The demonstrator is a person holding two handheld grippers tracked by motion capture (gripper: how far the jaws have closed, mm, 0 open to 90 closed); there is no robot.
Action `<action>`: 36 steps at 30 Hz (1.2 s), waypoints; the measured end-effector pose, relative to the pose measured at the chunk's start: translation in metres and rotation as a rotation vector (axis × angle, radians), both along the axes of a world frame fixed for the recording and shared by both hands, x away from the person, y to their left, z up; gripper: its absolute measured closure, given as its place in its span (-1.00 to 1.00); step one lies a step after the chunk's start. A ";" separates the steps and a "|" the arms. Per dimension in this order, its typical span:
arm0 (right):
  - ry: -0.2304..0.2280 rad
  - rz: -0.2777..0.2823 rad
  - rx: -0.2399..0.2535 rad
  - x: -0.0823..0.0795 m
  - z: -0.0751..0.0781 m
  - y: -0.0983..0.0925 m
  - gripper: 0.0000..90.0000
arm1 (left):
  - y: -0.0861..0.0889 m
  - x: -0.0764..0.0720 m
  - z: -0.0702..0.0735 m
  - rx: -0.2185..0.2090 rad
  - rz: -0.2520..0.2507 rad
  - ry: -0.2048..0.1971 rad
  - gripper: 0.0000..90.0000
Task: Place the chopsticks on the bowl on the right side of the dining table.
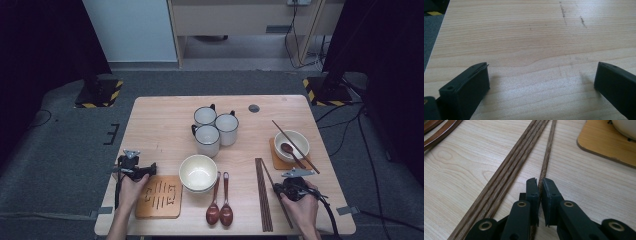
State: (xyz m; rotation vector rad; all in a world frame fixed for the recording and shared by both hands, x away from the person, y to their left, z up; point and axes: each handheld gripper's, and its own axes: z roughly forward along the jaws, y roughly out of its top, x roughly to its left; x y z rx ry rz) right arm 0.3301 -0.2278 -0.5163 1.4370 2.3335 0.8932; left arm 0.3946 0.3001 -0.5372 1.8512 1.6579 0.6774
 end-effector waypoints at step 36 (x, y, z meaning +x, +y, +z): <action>-0.018 -0.028 -0.044 0.010 0.003 -0.010 0.90 | 0.000 0.000 0.000 0.000 0.000 0.000 -1.00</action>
